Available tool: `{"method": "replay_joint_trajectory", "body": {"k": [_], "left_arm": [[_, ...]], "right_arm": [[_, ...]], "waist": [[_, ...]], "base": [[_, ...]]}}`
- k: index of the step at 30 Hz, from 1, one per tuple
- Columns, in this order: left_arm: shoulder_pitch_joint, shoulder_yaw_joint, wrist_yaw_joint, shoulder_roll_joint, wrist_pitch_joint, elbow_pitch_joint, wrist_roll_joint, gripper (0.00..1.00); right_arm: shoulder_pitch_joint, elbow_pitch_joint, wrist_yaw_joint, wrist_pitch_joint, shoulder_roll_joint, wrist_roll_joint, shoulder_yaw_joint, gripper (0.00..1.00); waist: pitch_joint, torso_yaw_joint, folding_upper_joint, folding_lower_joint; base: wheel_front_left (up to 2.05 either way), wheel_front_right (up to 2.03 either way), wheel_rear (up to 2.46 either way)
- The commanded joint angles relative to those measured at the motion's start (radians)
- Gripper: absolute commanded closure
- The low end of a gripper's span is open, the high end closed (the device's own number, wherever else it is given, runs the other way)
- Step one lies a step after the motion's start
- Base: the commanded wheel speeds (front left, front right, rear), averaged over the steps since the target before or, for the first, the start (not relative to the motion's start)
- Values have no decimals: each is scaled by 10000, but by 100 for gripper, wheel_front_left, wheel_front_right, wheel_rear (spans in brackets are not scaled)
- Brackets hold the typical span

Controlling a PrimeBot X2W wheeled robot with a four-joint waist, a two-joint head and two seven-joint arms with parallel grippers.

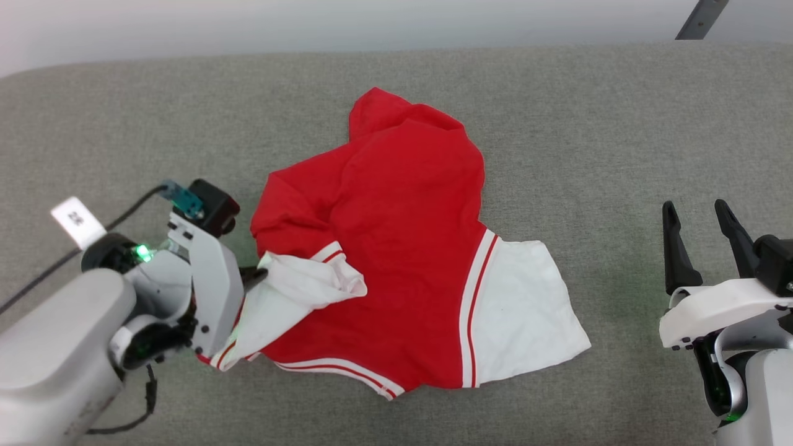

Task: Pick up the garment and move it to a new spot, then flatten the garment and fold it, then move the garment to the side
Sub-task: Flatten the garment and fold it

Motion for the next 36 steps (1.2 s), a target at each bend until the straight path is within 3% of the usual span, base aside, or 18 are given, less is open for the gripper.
{"method": "replay_joint_trajectory", "body": {"k": [1,15,21,28,36], "left_arm": [[-97,92,0,70,-69,-5,-82,100],[805,1629,1401,1601,-1266,-13,-1026,100],[1414,1993,1956,1837,-1815,712,-1356,100],[2043,2097,2169,1755,-2114,2088,-1713,100],[2494,1896,1925,1280,-2033,3292,-1957,100]], "right_arm": [[10,-34,-16,-13,-38,42,-31,0],[215,-34,-16,63,-63,39,-91,0],[191,-38,-16,124,-91,46,-25,0],[177,-8,-16,157,-142,52,104,0],[199,36,-16,182,-173,65,119,0]], "waist": [[-16,30,0,0],[-253,314,0,0],[-332,414,0,0],[-368,367,0,0],[-446,288,0,0]], "base": [[0,0,0],[0,0,0],[0,0,0],[0,0,0],[0,0,0]]}}
